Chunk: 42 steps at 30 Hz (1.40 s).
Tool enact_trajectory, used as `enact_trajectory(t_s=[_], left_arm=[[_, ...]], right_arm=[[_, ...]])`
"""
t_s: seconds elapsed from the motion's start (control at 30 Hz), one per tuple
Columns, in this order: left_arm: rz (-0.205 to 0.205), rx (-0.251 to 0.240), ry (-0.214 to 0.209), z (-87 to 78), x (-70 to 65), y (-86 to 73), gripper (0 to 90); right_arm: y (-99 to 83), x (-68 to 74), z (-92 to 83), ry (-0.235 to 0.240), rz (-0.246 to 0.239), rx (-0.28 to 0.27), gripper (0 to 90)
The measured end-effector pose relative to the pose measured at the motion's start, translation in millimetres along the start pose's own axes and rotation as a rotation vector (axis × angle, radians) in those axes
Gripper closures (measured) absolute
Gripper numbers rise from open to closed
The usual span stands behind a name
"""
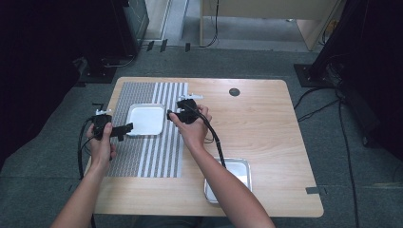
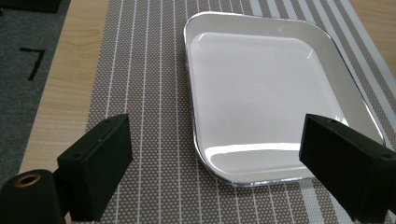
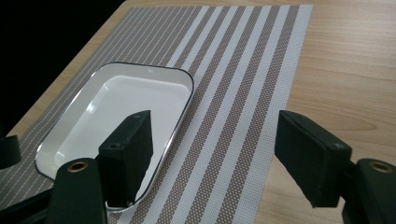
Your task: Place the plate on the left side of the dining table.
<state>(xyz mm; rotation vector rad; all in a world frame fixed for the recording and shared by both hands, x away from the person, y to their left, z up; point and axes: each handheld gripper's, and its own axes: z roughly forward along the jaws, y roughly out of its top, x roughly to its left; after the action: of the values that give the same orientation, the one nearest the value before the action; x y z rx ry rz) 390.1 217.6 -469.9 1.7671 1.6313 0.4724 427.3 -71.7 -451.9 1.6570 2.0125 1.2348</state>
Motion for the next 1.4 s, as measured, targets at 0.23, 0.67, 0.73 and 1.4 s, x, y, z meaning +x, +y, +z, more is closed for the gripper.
enact_trajectory(t_s=[0.23, 0.67, 0.73, 1.4], left_arm=[[0.014, -0.015, -0.021, -11.0, -11.2, -12.4, 9.3], [0.037, -0.099, -0.051, -39.4, -31.3, -28.3, 9.4], [0.027, -0.104, -0.066, -42.6, -32.8, -30.2, 9.3], [0.112, -0.125, -0.085, -63.2, -52.6, -60.4, 9.3]], right_arm=[[-5.6, -1.2, -19.9, -0.010, -0.061, -0.010, 28.7], [-17.8, -16.6, -55.0, -0.034, -0.091, -0.029, 28.6], [-19.9, -19.1, -60.4, -0.046, -0.095, -0.031, 28.7], [-40.7, -50.5, -113.2, -0.058, -0.105, -0.089, 23.0]])
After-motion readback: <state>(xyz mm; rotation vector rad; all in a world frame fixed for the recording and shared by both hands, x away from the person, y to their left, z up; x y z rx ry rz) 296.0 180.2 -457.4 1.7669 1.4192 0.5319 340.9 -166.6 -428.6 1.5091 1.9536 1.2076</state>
